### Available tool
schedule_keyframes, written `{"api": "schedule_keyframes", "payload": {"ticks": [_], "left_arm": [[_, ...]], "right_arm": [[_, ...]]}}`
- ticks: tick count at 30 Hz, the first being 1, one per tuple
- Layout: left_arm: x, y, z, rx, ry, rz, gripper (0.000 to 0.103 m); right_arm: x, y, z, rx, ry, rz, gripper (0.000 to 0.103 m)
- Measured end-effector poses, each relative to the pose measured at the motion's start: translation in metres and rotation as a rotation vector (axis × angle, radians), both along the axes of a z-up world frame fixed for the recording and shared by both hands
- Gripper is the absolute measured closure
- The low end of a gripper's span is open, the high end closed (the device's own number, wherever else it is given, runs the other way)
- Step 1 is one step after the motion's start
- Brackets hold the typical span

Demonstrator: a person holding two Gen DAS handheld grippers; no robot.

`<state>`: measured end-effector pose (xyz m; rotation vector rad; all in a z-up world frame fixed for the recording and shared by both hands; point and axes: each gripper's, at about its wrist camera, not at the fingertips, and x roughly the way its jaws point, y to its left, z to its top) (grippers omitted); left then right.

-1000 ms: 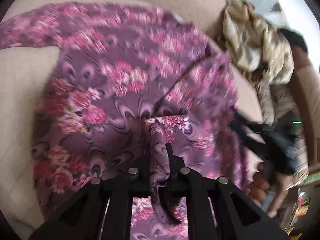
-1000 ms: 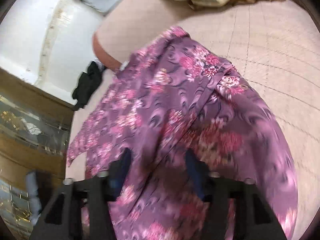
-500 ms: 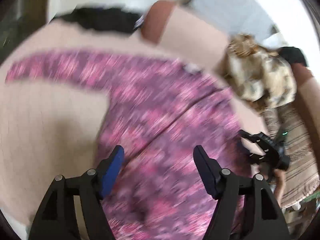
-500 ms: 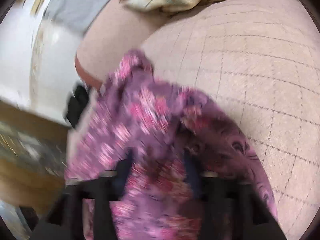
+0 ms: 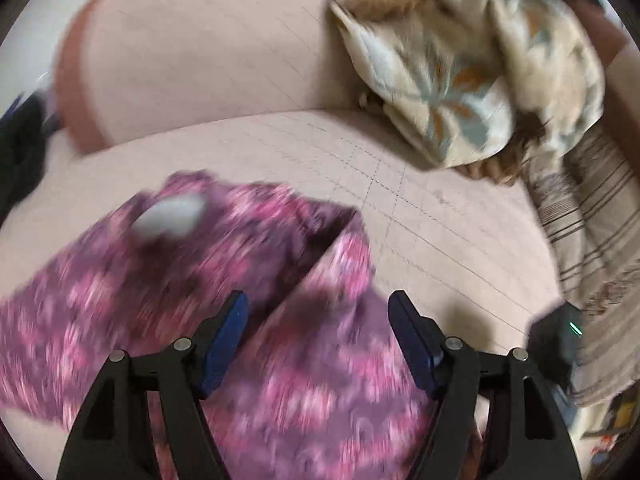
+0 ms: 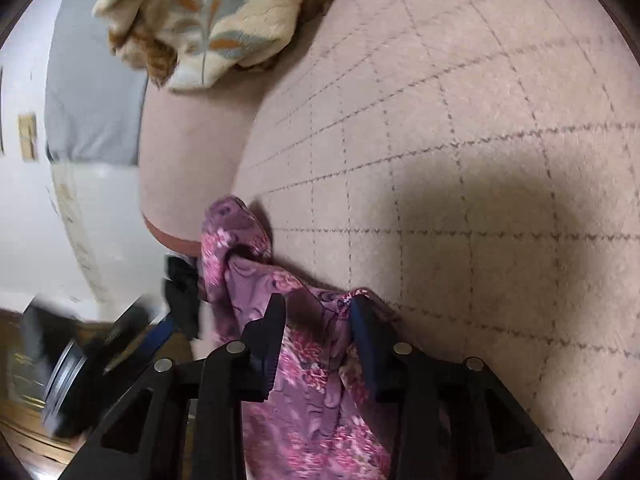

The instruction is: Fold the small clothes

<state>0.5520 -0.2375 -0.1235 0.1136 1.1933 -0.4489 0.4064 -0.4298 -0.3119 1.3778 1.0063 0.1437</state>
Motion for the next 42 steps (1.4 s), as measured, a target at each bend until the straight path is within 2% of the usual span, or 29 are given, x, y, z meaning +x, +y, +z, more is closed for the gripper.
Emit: {"api": "schedule_keyframes", "payload": {"ticks": [2,4,5,6,7,8,9,10,12,14,15,17,20,21,22,24,26,27,30,32,33,35,36,37,38,39,40,42], "left_arm": [[0.017,-0.035,-0.018,0.076,0.005,-0.037,0.032],[0.025,-0.053,-0.034,0.08,0.03,-0.034,0.037],[0.028,-0.059,-0.04,0.083,0.028,-0.032,0.039],[0.031,-0.062,-0.046,0.098,0.027,-0.027,0.05],[0.036,-0.065,-0.052,0.126,0.027,-0.012,0.075],[0.04,-0.064,-0.057,0.158,0.029,0.003,0.09],[0.046,-0.061,-0.06,0.179,0.041,0.025,0.097],[0.052,-0.053,-0.057,0.136,0.062,0.056,0.098],[0.061,-0.03,-0.034,0.003,0.049,0.118,0.098],[0.072,-0.003,-0.012,-0.097,0.029,0.188,0.098],[0.078,0.006,-0.01,-0.137,0.05,0.214,0.098],[0.087,0.01,-0.017,-0.146,0.119,0.218,0.098],[0.09,0.003,-0.023,-0.127,0.129,0.207,0.098],[0.091,0.002,-0.024,-0.132,0.131,0.207,0.098],[0.093,0.001,-0.025,-0.134,0.134,0.215,0.098],[0.098,-0.002,-0.034,-0.121,0.14,0.213,0.098],[0.1,-0.004,-0.038,-0.111,0.133,0.204,0.098],[0.1,-0.004,-0.039,-0.114,0.13,0.198,0.098],[0.102,-0.006,-0.043,-0.126,0.138,0.202,0.098],[0.105,-0.009,-0.049,-0.126,0.151,0.203,0.098],[0.106,-0.008,-0.048,-0.13,0.151,0.203,0.098],[0.11,-0.001,-0.041,-0.206,0.146,0.22,0.098],[0.112,0.001,-0.039,-0.221,0.14,0.22,0.097],[0.115,-0.001,-0.041,-0.191,0.116,0.213,0.093],[0.118,-0.006,-0.049,-0.109,0.095,0.204,0.091],[0.12,-0.007,-0.058,-0.02,0.078,0.218,0.088],[0.121,-0.002,-0.064,0.014,0.084,0.248,0.085],[0.119,0.017,-0.06,-0.101,0.118,0.319,0.085]], "right_arm": [[-0.001,-0.005,-0.006,0.036,0.008,0.002,0.073],[-0.002,-0.013,-0.011,0.059,0.016,0.011,0.089],[-0.005,-0.015,-0.016,0.08,0.019,0.004,0.089],[-0.007,-0.016,-0.02,0.109,0.017,-0.006,0.091],[-0.006,-0.016,-0.021,0.114,0.02,-0.009,0.092],[-0.005,-0.017,-0.019,0.106,0.02,-0.006,0.092],[-0.005,-0.017,-0.016,0.084,0.017,-0.004,0.094],[-0.008,-0.019,-0.013,0.06,0.016,-0.012,0.102],[-0.014,-0.029,-0.002,-0.007,0.017,-0.063,0.102],[-0.024,-0.046,0.008,-0.049,0.008,-0.133,0.102],[-0.028,-0.052,0.012,-0.058,0.0,-0.158,0.102],[-0.024,-0.053,0.016,-0.013,-0.053,-0.138,0.102],[-0.022,-0.041,0.024,0.018,-0.1,-0.11,0.098],[-0.021,-0.037,0.025,0.026,-0.106,-0.093,0.094],[-0.022,-0.033,0.024,0.042,-0.109,-0.082,0.067],[-0.023,-0.027,0.02,0.08,-0.093,-0.084,0.036],[-0.022,-0.023,0.015,0.14,-0.083,-0.083,0.037],[-0.02,-0.021,0.014,0.144,-0.073,-0.078,0.042],[-0.012,-0.009,0.01,0.094,-0.025,-0.024,0.051],[-0.004,-0.003,0.002,0.079,0.001,0.002,0.074],[-0.001,-0.003,-0.001,0.042,0.021,0.004,0.095],[-0.004,-0.011,-0.003,0.037,0.022,-0.042,0.096],[-0.007,-0.016,0.003,-0.001,0.025,-0.058,0.096],[-0.007,-0.017,0.011,-0.052,0.014,-0.066,0.096],[-0.007,-0.016,0.018,-0.104,0.01,-0.058,0.096],[-0.006,-0.013,0.019,-0.125,0.025,-0.059,0.096],[-0.007,-0.013,0.015,-0.127,0.045,-0.065,0.096],[-0.008,-0.015,0.004,-0.081,0.046,-0.062,0.098]]}}
